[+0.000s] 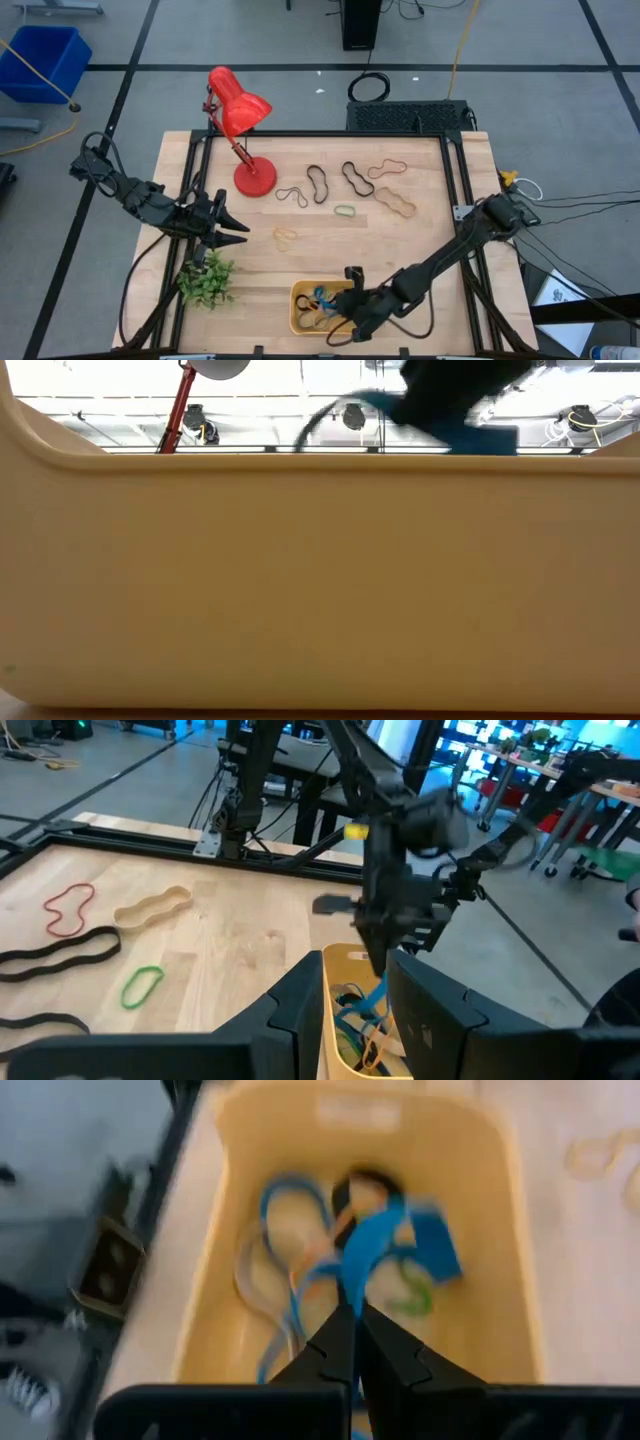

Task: Pick and place rubber bands into bin
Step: Put the blue rubber band into the bin, then put the yellow rubber band into the bin

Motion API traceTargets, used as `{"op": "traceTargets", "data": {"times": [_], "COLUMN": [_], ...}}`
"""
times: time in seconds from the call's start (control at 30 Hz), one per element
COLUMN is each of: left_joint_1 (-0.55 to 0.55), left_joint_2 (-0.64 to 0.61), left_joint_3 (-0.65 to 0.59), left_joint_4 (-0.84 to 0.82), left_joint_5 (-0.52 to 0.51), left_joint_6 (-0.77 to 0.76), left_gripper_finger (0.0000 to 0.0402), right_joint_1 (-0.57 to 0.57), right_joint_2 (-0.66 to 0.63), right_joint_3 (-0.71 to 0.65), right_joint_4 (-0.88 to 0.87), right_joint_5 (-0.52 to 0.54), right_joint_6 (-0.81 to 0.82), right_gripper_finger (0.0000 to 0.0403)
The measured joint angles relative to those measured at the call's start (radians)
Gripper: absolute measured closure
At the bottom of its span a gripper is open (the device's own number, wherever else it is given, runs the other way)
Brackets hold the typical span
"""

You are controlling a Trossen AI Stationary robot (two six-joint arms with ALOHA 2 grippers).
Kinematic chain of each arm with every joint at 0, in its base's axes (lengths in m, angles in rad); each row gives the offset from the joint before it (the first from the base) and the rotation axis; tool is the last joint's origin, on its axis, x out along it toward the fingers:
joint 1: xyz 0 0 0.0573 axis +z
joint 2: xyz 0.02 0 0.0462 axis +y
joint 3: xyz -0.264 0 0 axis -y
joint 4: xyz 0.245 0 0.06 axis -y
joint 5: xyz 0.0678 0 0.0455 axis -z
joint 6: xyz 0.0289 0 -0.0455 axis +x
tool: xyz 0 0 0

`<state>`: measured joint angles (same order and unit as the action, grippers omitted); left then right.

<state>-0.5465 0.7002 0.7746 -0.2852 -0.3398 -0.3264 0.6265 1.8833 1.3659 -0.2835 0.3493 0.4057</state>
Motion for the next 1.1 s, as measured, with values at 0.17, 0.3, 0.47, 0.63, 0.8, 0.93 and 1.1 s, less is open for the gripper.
{"op": "traceTargets", "data": {"times": [0.17, 0.3, 0.47, 0.63, 0.8, 0.93, 1.1], "left_joint_1": [0.000, 0.000, 0.000, 0.000, 0.000, 0.000, 0.000], "left_joint_2": [0.000, 0.000, 0.000, 0.000, 0.000, 0.000, 0.000], "left_joint_3": [0.000, 0.000, 0.000, 0.000, 0.000, 0.000, 0.000], "left_joint_4": [0.002, 0.002, 0.002, 0.002, 0.002, 0.002, 0.003], "left_joint_5": [0.000, 0.001, 0.001, 0.001, 0.001, 0.001, -0.001], "left_joint_6": [0.000, 0.000, 0.000, 0.000, 0.000, 0.000, 0.012], "left_gripper_finger": [0.0282, 0.0282, 0.0282, 0.0282, 0.0282, 0.0282, 0.0282], "right_joint_1": [-0.008, -0.011, -0.011, -0.017, -0.020, -0.022, -0.049], "right_joint_2": [0.054, 0.067, 0.055, 0.051, 0.051, 0.037, -0.070], "right_joint_3": [0.000, 0.000, 0.000, 0.000, 0.000, -0.001, -0.002], "right_joint_4": [-0.015, -0.025, -0.026, -0.029, -0.029, -0.055, -0.126], "right_joint_5": [-0.088, -0.119, -0.118, -0.118, -0.114, -0.090, -0.010], "right_joint_6": [0.020, 0.027, 0.001, -0.003, 0.003, -0.013, -0.073], "right_gripper_finger": [0.0403, 0.0398, 0.0377, 0.0359, 0.0317, 0.0270, 0.0233]}}
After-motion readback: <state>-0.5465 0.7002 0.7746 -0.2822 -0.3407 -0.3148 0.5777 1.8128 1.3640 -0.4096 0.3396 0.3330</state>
